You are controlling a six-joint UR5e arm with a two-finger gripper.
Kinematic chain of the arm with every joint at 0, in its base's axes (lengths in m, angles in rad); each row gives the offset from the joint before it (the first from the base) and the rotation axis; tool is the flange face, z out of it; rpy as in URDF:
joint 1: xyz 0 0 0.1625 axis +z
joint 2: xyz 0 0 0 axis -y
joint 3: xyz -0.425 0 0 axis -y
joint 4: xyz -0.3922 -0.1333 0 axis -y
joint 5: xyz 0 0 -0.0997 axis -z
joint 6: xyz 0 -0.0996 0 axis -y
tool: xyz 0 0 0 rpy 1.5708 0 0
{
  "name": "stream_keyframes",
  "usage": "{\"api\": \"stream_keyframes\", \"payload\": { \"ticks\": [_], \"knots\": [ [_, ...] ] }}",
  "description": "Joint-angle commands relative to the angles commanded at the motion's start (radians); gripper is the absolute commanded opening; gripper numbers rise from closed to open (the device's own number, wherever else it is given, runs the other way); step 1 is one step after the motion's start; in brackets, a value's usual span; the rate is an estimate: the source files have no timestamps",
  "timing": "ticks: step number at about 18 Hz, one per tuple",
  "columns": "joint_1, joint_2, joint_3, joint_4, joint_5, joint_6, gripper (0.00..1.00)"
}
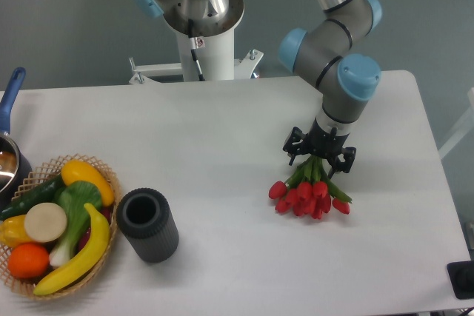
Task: Pick up the flowers from the table
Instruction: 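Lower the gripper along the stems and close it around them, then lift the gripped tulip bouquet up off the table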
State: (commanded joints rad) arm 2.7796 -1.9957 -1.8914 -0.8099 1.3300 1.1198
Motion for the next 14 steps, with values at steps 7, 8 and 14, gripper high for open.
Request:
{"api": "stream_keyframes", "payload": {
  "ticks": [7,8,14],
  "knots": [
    [-0.009,-0.021,0.017,0.002,0.009,0.0,0.82],
    [-0.011,-0.025,0.018,0.0,0.009,0.0,0.75],
    [-0.012,-0.026,0.041,-0.003,0.008,-0.008,0.42]
  ]
}}
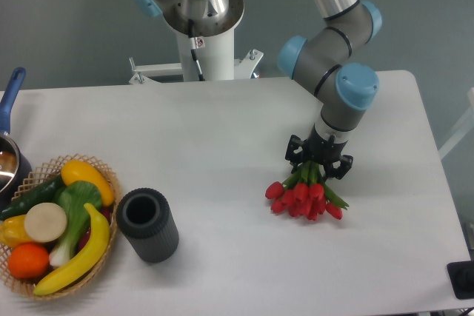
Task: Pick up the flowers from the table
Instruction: 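Lift the gripped tulip bouquet up off the table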
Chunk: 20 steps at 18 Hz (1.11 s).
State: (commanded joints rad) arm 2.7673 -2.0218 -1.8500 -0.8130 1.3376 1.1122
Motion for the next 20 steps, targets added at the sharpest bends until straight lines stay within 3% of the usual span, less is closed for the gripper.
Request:
{"api": "stream_keyframes", "payload": {
  "ticks": [5,10,14,20],
  "knots": [
    [0.0,0.008,0.0,-0.002,-0.003,0.0,0.31],
    [-0.002,0.024,0.012,-0.008,-0.006,0.0,0.31],
    [-0.035,0.124,0.015,-0.015,-0.014,0.0,0.31],
    [-0.066,0.225,0.049,-0.015,-0.05,-0.005,0.31]
  ]
}}
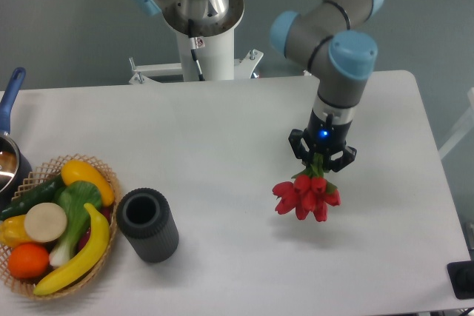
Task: Pick up the flowers from the table
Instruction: 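Lift the gripped tulip bouquet up off the table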
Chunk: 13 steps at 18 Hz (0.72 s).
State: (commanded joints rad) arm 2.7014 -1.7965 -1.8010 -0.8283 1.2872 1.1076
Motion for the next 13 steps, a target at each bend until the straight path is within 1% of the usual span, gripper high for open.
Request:
{"api": "stream_keyframes", "payload": {
  "ticks": [3,4,7,9,10,11,13],
  "knots": [
    [-0.011,0.055,0.02,0.002,-0.109,-0.015,0.31],
    [-0.012,0.086,0.035,0.003,-0.174,-0.017,0.31],
    [-0.023,0.123,0.09,0.003,-0.305,-0.061,0.31],
    [-0.044,0.129,0.135,0.005,-0.37,-0.098,0.31],
    [-0.055,0.128,0.168,0.003,-0.426,-0.107,0.31],
    [-0.057,0.124,0.186,0.003,-0.459,-0.127,0.31],
    [-0.06,0.12,0.192,0.006,-0.527,-0.138,0.31]
  ]
}}
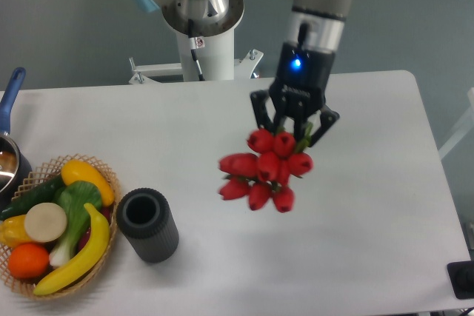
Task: Pick up the flowers from the table
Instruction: 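Lift the gripped tulip bouquet up off the table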
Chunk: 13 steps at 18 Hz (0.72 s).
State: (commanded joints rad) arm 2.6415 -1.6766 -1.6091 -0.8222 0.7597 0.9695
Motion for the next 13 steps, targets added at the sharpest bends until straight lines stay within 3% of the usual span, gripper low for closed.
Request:
{"api": "stream_keyframes", "payload": {
  "ticks": [3,13],
  "knots": [
    [0.005,-0.018,0.009,0.003,-0.083,-0.005,0.31],
    [0.003,-0.015,0.014,0.003,-0.1,-0.023,0.31]
  ]
}}
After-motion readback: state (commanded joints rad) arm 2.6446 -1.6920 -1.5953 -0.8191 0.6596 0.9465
